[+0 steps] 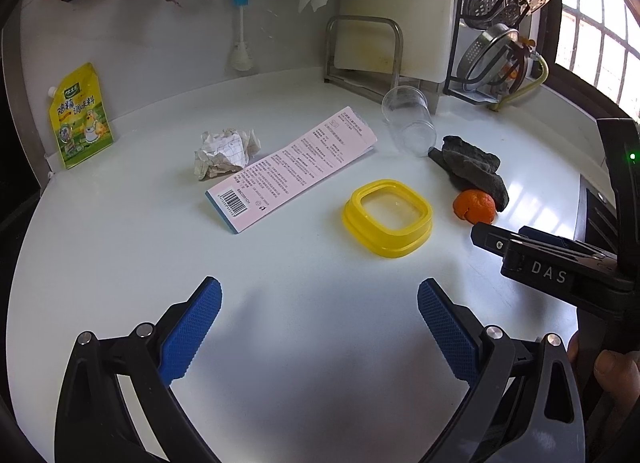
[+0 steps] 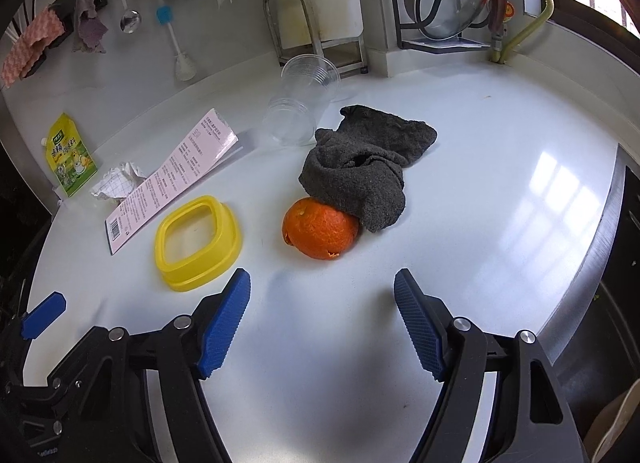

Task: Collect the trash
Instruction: 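Grasp the orange peel with the right gripper while the left gripper grasps the yellow lid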

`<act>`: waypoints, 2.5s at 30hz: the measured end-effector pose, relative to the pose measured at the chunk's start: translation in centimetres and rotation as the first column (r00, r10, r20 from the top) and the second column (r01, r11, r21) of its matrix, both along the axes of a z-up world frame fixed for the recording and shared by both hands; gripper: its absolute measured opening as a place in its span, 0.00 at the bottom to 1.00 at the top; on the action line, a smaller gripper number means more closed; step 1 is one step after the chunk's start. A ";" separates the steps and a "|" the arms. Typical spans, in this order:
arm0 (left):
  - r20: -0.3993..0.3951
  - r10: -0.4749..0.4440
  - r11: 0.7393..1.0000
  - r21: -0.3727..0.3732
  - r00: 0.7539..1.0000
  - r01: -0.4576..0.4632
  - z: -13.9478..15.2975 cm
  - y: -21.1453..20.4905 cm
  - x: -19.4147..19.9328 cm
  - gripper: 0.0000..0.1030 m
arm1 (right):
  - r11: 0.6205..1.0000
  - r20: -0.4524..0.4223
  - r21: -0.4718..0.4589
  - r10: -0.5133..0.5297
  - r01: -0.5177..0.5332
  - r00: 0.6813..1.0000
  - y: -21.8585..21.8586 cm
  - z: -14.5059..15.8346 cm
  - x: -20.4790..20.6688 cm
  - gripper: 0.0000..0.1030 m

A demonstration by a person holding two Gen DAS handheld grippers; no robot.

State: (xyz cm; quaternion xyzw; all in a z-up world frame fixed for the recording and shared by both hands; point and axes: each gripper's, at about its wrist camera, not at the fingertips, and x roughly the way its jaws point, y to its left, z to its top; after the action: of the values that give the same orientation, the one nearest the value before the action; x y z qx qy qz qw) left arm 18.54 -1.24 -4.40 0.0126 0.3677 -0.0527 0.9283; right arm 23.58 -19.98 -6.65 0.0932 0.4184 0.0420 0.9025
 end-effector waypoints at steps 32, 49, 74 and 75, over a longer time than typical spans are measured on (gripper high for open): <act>-0.093 0.043 0.999 -0.027 0.995 -0.045 -0.5 -3.2 5.0 0.94 | 0.999 -0.014 -0.034 0.014 -0.014 1.000 -2.9 0.3 -0.1 0.27; -0.205 0.072 0.997 0.006 0.976 -0.072 -2.2 -7.0 9.0 0.94 | 0.991 0.030 0.133 0.009 -0.013 0.999 -5.8 1.2 -2.2 0.27; -0.096 0.021 1.000 0.023 0.995 -0.019 -0.4 -5.5 6.3 0.70 | 0.997 0.019 0.051 0.056 -0.057 0.998 -3.6 1.1 -1.3 0.55; -0.086 0.020 0.999 0.028 0.996 -0.018 -0.3 -5.3 6.0 0.70 | 0.998 0.014 0.033 0.059 -0.060 0.998 -3.3 1.1 -1.1 0.55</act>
State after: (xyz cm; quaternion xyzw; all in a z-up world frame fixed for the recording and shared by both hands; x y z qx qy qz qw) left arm 24.53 -6.56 -4.66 0.0196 0.4083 -0.0393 0.9118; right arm 22.51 -23.27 -5.57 0.0957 0.4141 0.0766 0.9019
